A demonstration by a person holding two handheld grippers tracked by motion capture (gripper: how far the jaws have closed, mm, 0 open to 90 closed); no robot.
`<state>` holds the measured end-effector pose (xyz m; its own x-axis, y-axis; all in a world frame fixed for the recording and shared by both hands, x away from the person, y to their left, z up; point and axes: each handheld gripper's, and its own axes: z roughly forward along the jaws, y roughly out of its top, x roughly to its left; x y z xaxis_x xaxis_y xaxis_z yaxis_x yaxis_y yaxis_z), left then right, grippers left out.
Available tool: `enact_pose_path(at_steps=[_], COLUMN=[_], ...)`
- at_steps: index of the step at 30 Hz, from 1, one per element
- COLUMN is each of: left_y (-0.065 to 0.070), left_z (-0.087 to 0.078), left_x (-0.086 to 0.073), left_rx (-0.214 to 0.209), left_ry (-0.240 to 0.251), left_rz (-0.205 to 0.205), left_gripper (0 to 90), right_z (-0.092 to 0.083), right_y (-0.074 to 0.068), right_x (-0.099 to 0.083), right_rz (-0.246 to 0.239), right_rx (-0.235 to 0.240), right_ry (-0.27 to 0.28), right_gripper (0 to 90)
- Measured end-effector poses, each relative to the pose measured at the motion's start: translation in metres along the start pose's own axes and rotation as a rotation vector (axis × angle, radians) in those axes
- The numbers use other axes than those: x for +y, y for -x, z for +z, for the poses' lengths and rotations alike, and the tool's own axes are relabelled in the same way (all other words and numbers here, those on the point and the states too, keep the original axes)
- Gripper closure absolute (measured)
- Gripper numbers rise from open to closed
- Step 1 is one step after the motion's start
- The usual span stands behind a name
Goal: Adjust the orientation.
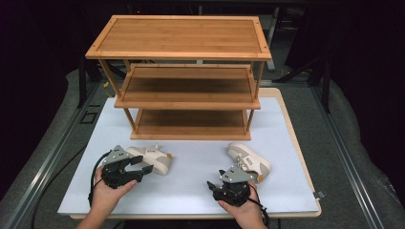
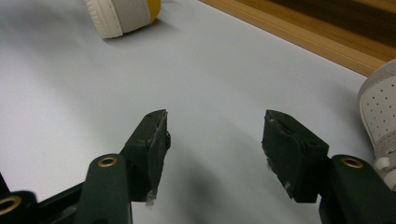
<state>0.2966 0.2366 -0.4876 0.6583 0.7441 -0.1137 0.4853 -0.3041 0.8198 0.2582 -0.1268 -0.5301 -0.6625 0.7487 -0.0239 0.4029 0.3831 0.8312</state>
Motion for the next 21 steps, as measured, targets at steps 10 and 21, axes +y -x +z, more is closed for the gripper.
enact_pose_path(at_steps=[10, 21], left_y=[-0.001, 0.001], left_z=[0.012, 0.010], left_x=[0.007, -0.001], left_rx=[0.000, 0.002], left_ry=[-0.007, 0.003], left_rz=[0.005, 0.020], left_gripper=[41.2, 41.2], right_z=[0.000, -0.001], right_y=[0.001, 0.002], right_x=[-0.001, 0.000], right_rz=[0.006, 0.008], right_rx=[0.000, 0.001], right_ry=[0.003, 0.006], right_gripper=[40.5, 40.5])
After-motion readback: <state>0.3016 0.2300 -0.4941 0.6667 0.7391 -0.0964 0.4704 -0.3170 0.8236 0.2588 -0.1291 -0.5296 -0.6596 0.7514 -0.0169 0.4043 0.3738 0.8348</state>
